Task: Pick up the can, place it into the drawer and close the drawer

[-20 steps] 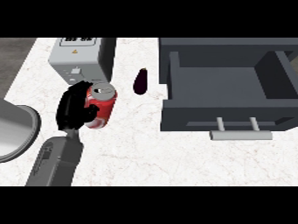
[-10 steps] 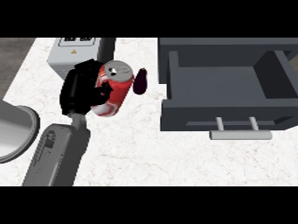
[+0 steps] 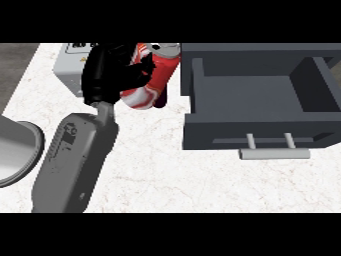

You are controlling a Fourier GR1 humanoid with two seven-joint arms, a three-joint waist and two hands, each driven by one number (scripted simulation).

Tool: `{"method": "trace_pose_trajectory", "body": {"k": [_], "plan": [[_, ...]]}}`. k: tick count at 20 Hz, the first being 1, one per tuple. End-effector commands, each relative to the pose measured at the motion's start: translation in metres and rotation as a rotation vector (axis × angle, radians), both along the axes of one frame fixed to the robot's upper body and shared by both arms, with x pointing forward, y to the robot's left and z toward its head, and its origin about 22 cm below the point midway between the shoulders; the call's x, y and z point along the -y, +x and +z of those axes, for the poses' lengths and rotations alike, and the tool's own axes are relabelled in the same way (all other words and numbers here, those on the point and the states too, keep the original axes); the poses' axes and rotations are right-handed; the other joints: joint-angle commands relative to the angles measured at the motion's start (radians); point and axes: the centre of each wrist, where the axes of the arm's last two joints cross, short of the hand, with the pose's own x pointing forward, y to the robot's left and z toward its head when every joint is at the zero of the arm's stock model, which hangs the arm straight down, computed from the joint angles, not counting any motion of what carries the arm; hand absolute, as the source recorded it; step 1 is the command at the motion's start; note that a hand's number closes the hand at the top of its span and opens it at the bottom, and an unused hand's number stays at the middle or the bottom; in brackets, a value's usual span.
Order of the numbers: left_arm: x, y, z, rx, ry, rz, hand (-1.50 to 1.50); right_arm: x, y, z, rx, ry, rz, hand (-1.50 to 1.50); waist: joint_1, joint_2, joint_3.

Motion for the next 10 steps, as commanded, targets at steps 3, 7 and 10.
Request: {"method": "trace_pose_trajectory", "body": {"k": [3, 7, 10], "plan": [[0.029, 0.016, 0.028, 0.004, 0.038, -0.037, 1.50, 0.002, 0.015, -0.001, 0.011, 0.005, -0.009, -1.50, -0.001, 0.002, 0.000], [0.049, 0.023, 0.028, 0.002, 0.026, -0.028, 1.50, 0.006, -0.004, 0.002, 0.012, 0.015, 0.007, -1.50, -0.012, 0.002, 0.000], [0.073, 0.031, 0.052, 0.004, 0.038, -0.008, 1.50, 0.002, 0.006, -0.011, 0.005, -0.002, 0.016, -1.50, -0.016, 0.003, 0.001]]}}
